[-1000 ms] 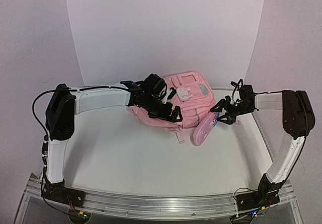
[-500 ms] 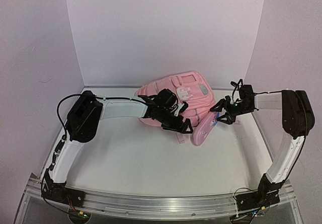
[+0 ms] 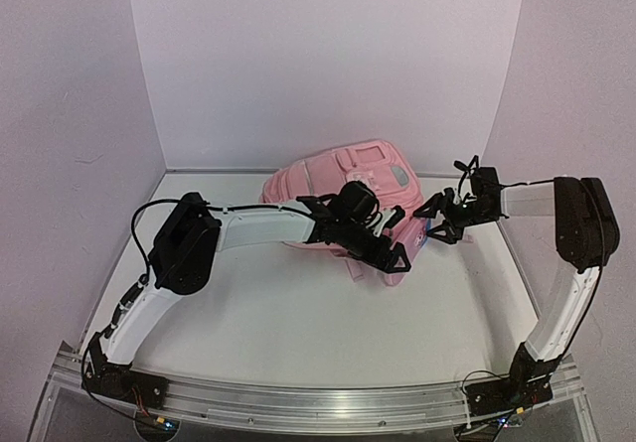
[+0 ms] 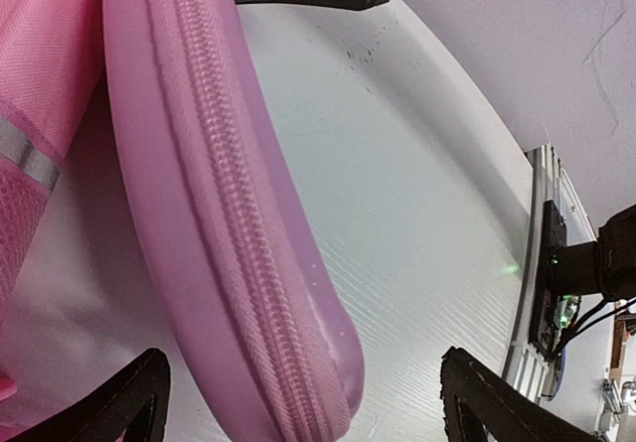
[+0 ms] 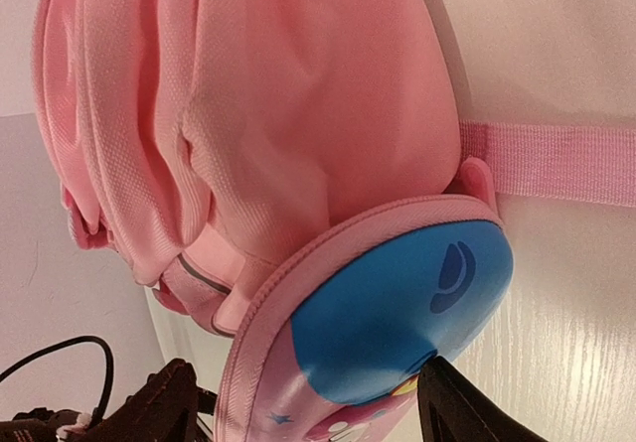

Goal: Pack the student bag
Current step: Pick up the personal item from the center of the board.

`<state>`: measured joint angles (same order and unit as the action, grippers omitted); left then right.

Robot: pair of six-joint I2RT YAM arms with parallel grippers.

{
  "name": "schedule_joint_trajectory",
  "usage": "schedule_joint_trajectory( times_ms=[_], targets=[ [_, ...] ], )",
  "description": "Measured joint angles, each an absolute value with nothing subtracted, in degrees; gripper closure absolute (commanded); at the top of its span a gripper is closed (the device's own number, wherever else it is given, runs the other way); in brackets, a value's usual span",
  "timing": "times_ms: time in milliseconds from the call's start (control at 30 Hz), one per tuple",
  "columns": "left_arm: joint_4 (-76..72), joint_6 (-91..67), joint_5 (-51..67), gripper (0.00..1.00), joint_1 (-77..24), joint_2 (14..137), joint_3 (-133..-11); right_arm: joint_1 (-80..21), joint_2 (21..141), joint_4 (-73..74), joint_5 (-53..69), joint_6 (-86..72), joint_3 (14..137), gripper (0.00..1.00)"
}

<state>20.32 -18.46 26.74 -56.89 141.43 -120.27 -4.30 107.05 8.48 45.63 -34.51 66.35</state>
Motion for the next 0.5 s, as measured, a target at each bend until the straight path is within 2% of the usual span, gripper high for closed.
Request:
schedule_joint_trajectory(
  times_ms=[67,100,167,267,367,500],
  targets=[
    [20.4,-18.8,25.4,0.23,-57.1,141.9,-120.4,-4.4,107.1,8.0,45.6,-34.8,66.3,0.22],
    [20.6,-19.2,24.6,0.31,-57.1,142.3,-120.6,-4.4,107.1,7.7,45.7,-34.9,66.2,0.22],
    [20.9,-19.5,22.7,0.55,-57.2,143.2,-121.0,-4.5,107.1,7.3,45.7,-35.0,66.2,0.21],
    [20.4,-20.7,21.5,0.75,-57.1,143.3,-120.4,-4.5,107.1,6.9,46.2,-34.3,66.2,0.18],
    [16.5,-20.6,20.4,0.91,-57.2,140.9,-115.6,-4.5,107.1,7.4,47.5,-31.6,66.3,0.13],
    [15.7,-21.4,19.8,1.00,-57.4,137.3,-110.6,-4.3,106.9,12.3,48.1,-23.2,69.3,0.07]
  ],
)
